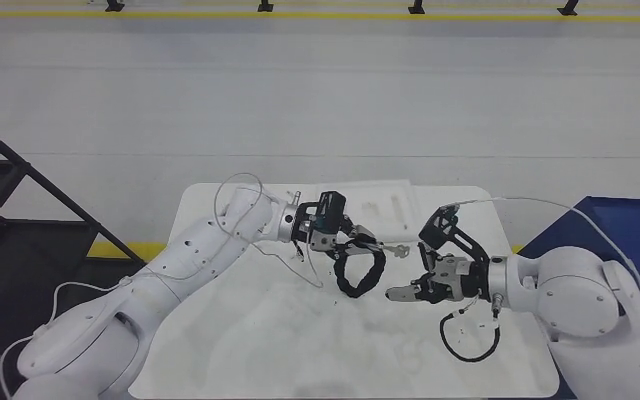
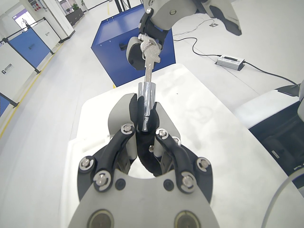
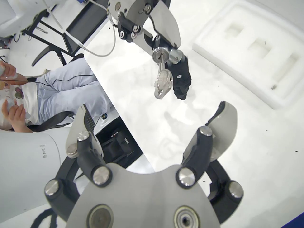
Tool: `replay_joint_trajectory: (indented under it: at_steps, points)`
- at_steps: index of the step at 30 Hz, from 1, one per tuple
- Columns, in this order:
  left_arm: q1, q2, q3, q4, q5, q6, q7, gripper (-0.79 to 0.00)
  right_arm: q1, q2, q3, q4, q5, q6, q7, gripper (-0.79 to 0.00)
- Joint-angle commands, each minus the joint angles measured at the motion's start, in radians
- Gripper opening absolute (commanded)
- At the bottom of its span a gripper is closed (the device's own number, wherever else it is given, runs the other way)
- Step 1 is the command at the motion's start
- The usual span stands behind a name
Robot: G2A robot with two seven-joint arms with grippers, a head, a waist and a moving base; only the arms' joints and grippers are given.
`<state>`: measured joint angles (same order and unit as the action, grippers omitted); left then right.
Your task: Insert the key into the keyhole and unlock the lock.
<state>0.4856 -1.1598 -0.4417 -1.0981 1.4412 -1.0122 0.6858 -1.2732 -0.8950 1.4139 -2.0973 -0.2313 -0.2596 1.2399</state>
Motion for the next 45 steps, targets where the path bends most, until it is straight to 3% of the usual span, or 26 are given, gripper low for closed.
replay_joint_trajectory:
  at_steps: [1, 12, 15, 20, 23, 32, 45]
  points:
    - [-0.010, 0.010, 0.024, 0.000, -0.056, 0.000, -0.020, -0.785, -0.002, 0.000, -0.002, 0.005, 0.003, -0.015, -0.004, 0.000]
    - [-0.081, 0.063, 0.110, -0.038, -0.366, 0.000, -0.240, -0.785, -0.012, 0.001, -0.007, 0.002, 0.003, -0.023, -0.012, 0.000]
    - [-0.084, 0.076, 0.122, -0.044, -0.432, 0.000, -0.278, -0.785, 0.008, 0.004, -0.010, -0.023, -0.024, -0.120, -0.019, 0.000]
    - [-0.088, 0.088, 0.148, -0.051, -0.519, 0.000, -0.326, -0.785, 0.052, 0.011, -0.017, -0.071, -0.203, -0.367, -0.066, 0.000]
    - [-0.093, 0.090, 0.164, -0.053, -0.557, 0.000, -0.345, -0.785, 0.046, 0.012, -0.023, -0.099, -0.302, -0.434, -0.130, 0.000]
    - [-0.113, 0.084, 0.210, -0.046, -0.610, 0.000, -0.356, -0.785, 0.004, 0.010, -0.090, -0.141, -0.562, -0.450, -0.232, 0.000]
    - [-0.136, 0.072, 0.247, -0.027, -0.595, 0.000, -0.324, -0.785, 0.039, 0.011, -0.150, -0.127, -0.602, -0.425, -0.249, 0.000]
